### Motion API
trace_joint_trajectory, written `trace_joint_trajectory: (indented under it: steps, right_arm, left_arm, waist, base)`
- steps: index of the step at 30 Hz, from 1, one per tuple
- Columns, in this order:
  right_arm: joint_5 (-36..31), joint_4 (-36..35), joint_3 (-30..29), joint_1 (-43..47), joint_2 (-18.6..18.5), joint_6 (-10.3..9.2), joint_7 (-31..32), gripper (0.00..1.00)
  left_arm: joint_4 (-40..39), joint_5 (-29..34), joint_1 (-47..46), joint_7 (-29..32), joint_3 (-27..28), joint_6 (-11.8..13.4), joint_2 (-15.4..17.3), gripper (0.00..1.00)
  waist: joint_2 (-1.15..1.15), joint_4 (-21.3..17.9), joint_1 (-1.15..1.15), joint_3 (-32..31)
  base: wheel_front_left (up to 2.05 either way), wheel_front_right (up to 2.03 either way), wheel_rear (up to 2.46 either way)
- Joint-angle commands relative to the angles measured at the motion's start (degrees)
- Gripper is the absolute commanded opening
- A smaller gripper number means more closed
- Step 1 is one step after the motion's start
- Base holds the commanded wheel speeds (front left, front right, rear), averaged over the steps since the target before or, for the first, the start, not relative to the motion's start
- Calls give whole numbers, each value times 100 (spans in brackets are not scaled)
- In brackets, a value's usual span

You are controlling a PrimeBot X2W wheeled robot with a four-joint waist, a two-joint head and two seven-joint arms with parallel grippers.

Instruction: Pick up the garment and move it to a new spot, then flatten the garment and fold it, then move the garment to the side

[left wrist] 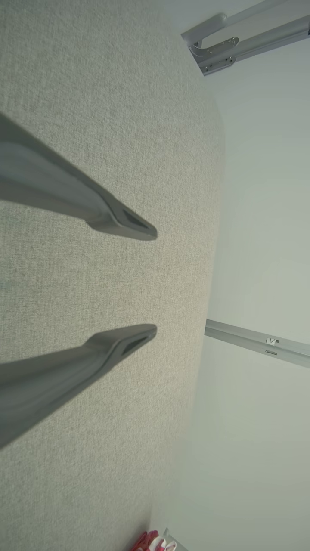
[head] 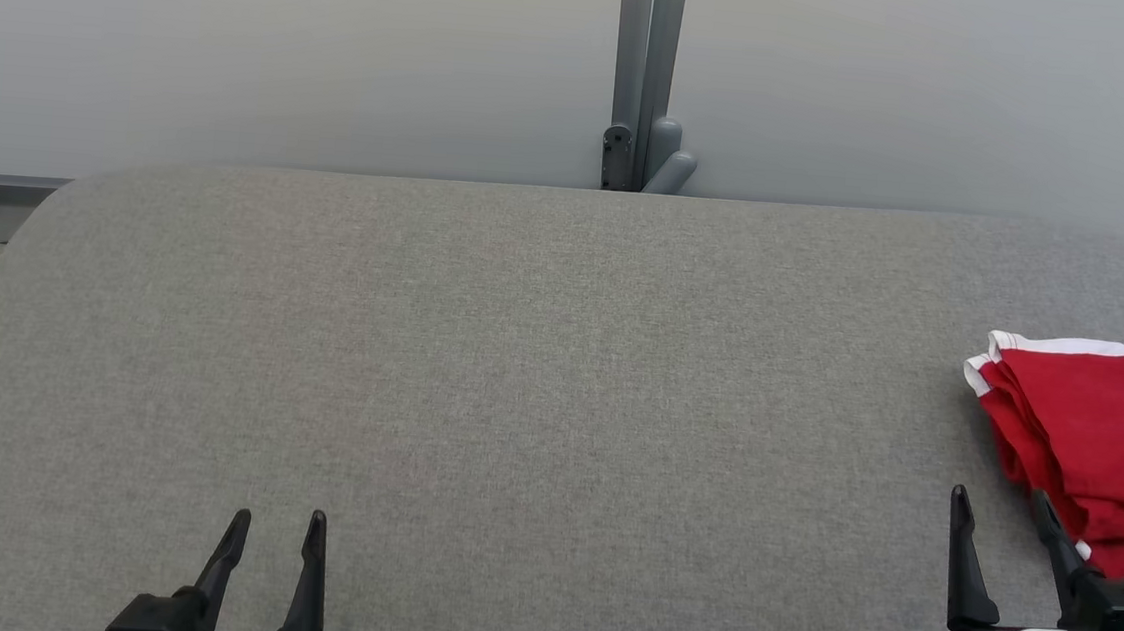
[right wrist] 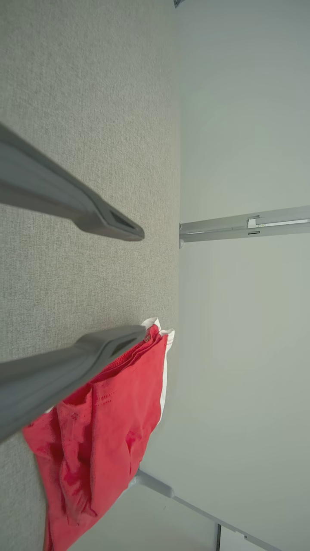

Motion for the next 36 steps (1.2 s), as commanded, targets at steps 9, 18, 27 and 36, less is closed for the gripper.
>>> trace_joint_trajectory:
  steps: [9, 18, 27, 36]
  right_arm:
    - [89, -3, -185, 71, -8, -6, -21, 100]
    - [26, 181, -173, 60, -11, -7, -21, 100]
    - [121, 349, -80, 17, -11, -7, -22, 100]
    - [113, 439, -121, 1, -11, -7, -22, 100]
  left_arm:
    - [63, -84, -84, -17, -28, -37, 0, 100]
    - [89, -169, -91, -17, -67, -42, 0, 100]
    - [74, -170, -114, -17, -67, -29, 0, 100]
    - [61, -158, -146, -17, -55, -34, -1, 100]
  waist:
    - [0, 57, 0, -20]
    - [0, 45, 0, -28]
    - [0, 56, 0, 6]
    - [0, 56, 0, 19]
  base:
    - [0, 0, 0]
    - [0, 0, 0]
    - [0, 0, 0]
    - [0, 0, 0]
